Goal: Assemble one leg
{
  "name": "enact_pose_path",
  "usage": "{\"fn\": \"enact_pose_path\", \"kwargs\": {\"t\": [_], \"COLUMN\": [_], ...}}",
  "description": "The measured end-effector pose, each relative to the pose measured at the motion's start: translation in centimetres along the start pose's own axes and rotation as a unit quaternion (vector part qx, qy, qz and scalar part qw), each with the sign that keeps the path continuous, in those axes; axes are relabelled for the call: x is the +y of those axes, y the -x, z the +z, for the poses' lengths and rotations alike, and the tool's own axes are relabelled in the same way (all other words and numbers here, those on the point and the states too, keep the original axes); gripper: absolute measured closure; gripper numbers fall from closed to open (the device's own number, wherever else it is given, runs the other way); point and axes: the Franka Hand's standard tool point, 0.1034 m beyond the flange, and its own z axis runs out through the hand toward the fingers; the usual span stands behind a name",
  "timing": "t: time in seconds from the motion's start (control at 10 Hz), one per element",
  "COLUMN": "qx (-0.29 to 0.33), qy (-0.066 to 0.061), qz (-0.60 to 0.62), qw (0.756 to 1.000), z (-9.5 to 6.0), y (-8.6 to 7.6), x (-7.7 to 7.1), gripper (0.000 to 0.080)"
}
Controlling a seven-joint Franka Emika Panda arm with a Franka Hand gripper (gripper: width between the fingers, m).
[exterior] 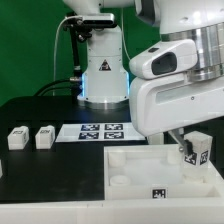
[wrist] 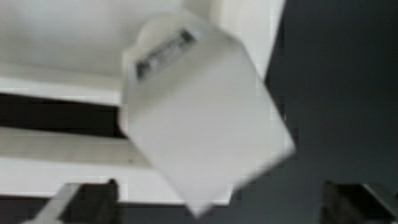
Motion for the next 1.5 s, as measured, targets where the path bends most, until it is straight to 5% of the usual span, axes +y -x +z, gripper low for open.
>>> {"fn": "enact_pose_path", "kwargs": {"t": [0.2,0.8,0.9,1.0,1.1,1.5], "qx": [-0.004,-0.003,-0.003,-0.002,-0.003,0.003], "qy": [0.0,-0.002,-0.004,-0.006,-0.005,0.005], "qz": [-0.061,-0.001,0.055,0.095,0.14,0.339], "qw": [0.998,1.0,0.998,0.995,0.99,0.941], "z": [0.7,0.6,0.7,0.7,0.7,0.8], "y": [1.2,1.3,1.3,1.3,1.3,0.3], "x": [0.8,1.1,0.9,0.8,1.0,1.9], "gripper": [0.0155,0.0179,0.0359,0.0359,0.0507,0.0506]}}
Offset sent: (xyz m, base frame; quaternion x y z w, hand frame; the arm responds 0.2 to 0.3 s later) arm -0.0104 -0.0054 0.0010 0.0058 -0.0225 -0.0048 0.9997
